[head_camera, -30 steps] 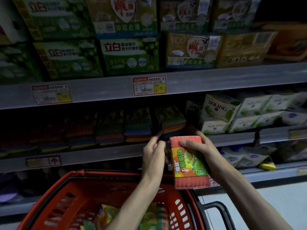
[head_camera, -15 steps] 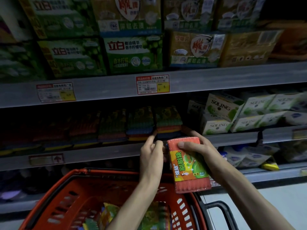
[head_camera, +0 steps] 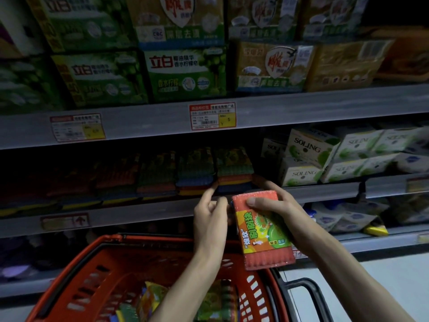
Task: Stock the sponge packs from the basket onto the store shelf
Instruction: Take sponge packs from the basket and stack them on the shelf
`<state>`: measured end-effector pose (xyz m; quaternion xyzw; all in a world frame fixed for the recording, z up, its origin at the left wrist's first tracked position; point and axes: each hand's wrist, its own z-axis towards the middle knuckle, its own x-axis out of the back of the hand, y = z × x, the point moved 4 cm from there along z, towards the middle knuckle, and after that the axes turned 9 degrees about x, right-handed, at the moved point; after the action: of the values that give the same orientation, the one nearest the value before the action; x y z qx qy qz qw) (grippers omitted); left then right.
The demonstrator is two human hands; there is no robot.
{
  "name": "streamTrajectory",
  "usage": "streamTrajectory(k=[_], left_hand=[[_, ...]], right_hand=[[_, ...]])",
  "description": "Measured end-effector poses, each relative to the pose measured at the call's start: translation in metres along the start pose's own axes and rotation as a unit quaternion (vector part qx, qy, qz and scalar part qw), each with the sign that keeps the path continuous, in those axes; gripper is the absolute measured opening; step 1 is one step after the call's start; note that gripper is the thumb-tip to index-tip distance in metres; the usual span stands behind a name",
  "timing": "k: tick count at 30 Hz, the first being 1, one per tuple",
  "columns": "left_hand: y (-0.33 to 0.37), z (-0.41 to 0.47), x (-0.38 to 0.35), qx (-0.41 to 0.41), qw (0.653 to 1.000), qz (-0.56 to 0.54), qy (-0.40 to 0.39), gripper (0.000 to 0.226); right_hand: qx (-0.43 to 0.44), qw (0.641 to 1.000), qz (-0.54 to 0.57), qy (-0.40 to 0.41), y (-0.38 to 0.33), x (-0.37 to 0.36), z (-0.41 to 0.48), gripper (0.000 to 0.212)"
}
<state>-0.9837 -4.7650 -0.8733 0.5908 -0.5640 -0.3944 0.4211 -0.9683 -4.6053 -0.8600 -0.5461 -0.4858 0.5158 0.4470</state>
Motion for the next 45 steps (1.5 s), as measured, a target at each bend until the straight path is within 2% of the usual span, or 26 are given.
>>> streamTrajectory(k=[2,5,6,8,10,13,16,19,22,23,25,27,29,31,33,35,36,37,38,40,42,45], left_hand=[[0.000,0.001,0.004,0.004,1.000,0.001,0.007,0.038],[0.001,-0.001,0.013,0.005,1.000,0.004,0.015,0.023],[0.001,-0.002,0.016,0.001,1.000,0.013,0.014,0.021],[0.000,-0.008,0.021,-0.004,1.000,0.029,0.004,0.020],[-0.003,-0.016,0.023,-0.005,0.999,0.035,-0.032,0.020],[-0.008,-0.032,0.020,0.021,0.986,0.059,-0.154,0.045],[-0.011,-0.051,0.013,0.074,0.963,0.062,-0.251,0.049],[-0.011,-0.064,0.009,0.099,0.956,0.008,-0.278,0.044],[-0.007,-0.065,0.010,0.082,0.967,-0.047,-0.235,0.051],[-0.004,-0.064,0.012,0.054,0.975,-0.052,-0.211,0.056],[0.002,-0.059,0.016,-0.051,0.988,0.008,-0.146,0.067],[0.012,-0.059,0.020,-0.180,0.973,0.116,-0.090,0.070],[0.021,-0.063,0.022,-0.311,0.920,0.234,-0.038,0.073],[0.024,-0.065,0.020,-0.413,0.845,0.341,-0.008,0.077],[0.023,-0.070,0.015,-0.470,0.788,0.399,0.000,0.080],[0.022,-0.073,0.011,-0.492,0.764,0.417,-0.004,0.080],[0.022,-0.073,0.009,-0.493,0.764,0.417,-0.008,0.078],[0.023,-0.074,0.008,-0.481,0.779,0.402,-0.015,0.076],[0.023,-0.074,0.006,-0.451,0.814,0.366,-0.025,0.075],[0.024,-0.073,0.002,-0.333,0.909,0.241,-0.065,0.071],[0.021,-0.069,-0.009,-0.194,0.972,0.086,-0.105,0.063],[0.017,-0.057,-0.029,-0.061,0.990,-0.064,-0.110,0.062]], right_hand=[[0.001,1.000,-0.002,-0.006,0.001,0.000,0.000,0.067],[0.001,1.000,0.005,0.018,0.000,0.001,-0.002,0.066],[0.004,1.000,0.005,0.029,0.000,0.002,-0.005,0.072],[0.016,0.999,-0.005,0.043,0.000,0.003,-0.010,0.087],[0.041,0.998,-0.018,0.053,-0.001,0.003,-0.018,0.089],[0.071,0.993,-0.031,0.087,-0.003,0.007,-0.028,0.083],[0.069,0.992,0.002,0.107,-0.003,0.011,-0.035,0.077],[0.046,0.991,0.034,0.120,-0.005,0.009,-0.040,0.069],[0.021,0.988,0.083,0.132,-0.008,0.006,-0.047,0.050],[0.023,0.986,0.077,0.148,-0.009,0.008,-0.050,0.049],[0.032,0.981,0.050,0.185,-0.009,0.013,-0.055,0.053],[0.027,0.980,0.039,0.193,-0.010,0.016,-0.063,0.054],[0.009,0.986,0.036,0.163,-0.015,0.015,-0.072,0.057],[-0.013,0.991,0.044,0.127,-0.019,0.013,-0.080,0.060],[-0.023,0.994,0.054,0.093,-0.024,0.008,-0.087,0.054],[-0.031,0.995,0.060,0.076,-0.024,0.007,-0.091,0.050],[-0.031,0.994,0.064,0.080,-0.024,0.008,-0.092,0.050],[-0.026,0.993,0.071,0.094,-0.024,0.010,-0.093,0.050],[-0.019,0.990,0.079,0.112,-0.023,0.014,-0.094,0.052],[-0.008,0.985,0.086,0.152,-0.022,0.023,-0.093,0.057],[0.003,0.983,0.081,0.162,-0.022,0.029,-0.093,0.054],[0.027,0.992,0.019,0.125,-0.024,0.030,-0.091,0.041]])
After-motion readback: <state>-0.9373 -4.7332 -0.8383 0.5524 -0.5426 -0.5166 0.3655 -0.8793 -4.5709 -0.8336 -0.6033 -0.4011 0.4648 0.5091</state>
